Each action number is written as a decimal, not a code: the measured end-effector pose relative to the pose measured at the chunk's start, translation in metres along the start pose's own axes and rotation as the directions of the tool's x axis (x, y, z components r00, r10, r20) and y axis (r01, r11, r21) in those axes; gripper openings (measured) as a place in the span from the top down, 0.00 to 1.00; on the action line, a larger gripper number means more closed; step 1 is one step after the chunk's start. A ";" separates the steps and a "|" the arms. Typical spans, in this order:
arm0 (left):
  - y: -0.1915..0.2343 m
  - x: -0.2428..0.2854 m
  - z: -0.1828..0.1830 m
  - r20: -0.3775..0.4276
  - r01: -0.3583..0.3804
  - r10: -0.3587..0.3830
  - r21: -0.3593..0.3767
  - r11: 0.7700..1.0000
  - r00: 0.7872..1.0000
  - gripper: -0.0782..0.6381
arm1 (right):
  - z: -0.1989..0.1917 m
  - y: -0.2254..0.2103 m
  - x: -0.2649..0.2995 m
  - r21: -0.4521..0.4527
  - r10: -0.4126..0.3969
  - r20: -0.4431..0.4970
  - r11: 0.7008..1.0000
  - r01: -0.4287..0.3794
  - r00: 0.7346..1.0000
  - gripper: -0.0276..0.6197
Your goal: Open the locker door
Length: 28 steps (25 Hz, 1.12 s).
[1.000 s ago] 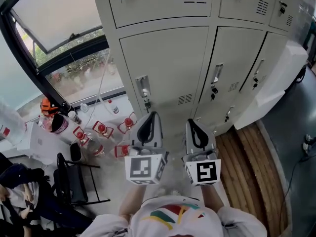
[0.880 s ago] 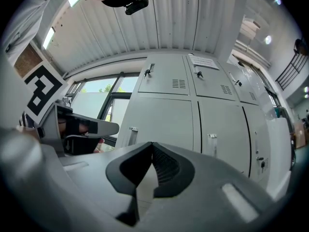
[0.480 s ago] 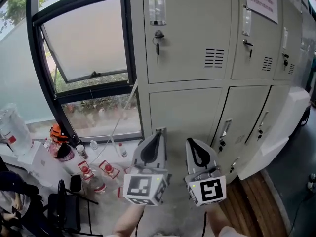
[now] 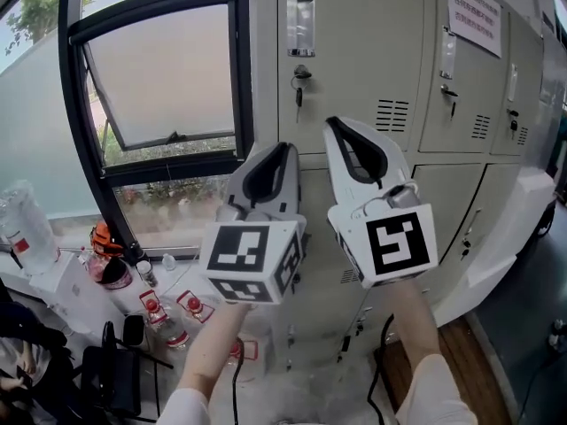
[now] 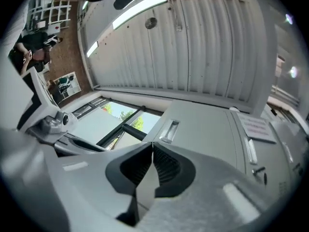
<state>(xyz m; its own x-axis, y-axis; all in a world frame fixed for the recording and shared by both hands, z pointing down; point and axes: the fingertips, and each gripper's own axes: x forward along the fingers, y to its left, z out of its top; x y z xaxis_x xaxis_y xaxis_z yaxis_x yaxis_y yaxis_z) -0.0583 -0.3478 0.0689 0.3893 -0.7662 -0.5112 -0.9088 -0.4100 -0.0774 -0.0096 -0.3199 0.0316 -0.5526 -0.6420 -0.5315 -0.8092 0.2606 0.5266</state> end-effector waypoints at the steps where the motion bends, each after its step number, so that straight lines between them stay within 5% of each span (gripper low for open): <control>1: 0.003 0.005 0.009 0.012 -0.005 0.005 0.016 1.000 1.000 0.87 | 0.010 -0.003 0.011 -0.016 0.002 0.007 1.000 -0.002 1.000 0.94; 3: 0.009 0.013 0.022 0.030 -0.017 0.016 0.030 0.999 0.999 0.87 | 0.028 -0.009 0.034 -0.011 0.025 0.050 1.000 -0.025 0.998 0.90; 6: 0.016 0.022 0.033 0.039 -0.018 0.017 0.030 0.999 0.999 0.86 | 0.044 -0.013 0.064 0.046 0.091 0.054 0.995 -0.093 0.994 0.68; 14: 0.033 0.031 0.040 0.023 -0.043 0.042 0.071 0.997 0.999 0.82 | 0.059 -0.037 0.128 0.173 0.101 -0.025 0.980 -0.095 0.995 0.68; 28: 0.046 0.014 0.053 0.053 -0.033 0.030 0.042 0.999 0.998 0.81 | 0.030 -0.038 0.153 0.232 0.110 -0.157 0.970 -0.072 0.981 0.68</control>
<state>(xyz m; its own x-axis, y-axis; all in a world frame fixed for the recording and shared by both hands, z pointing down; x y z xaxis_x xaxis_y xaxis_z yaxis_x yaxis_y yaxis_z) -0.1028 -0.3516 0.0126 0.3529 -0.7513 -0.5576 -0.9266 -0.3635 -0.0966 -0.0694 -0.4063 -0.0887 -0.6000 -0.7148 -0.3592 -0.7916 0.4659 0.3953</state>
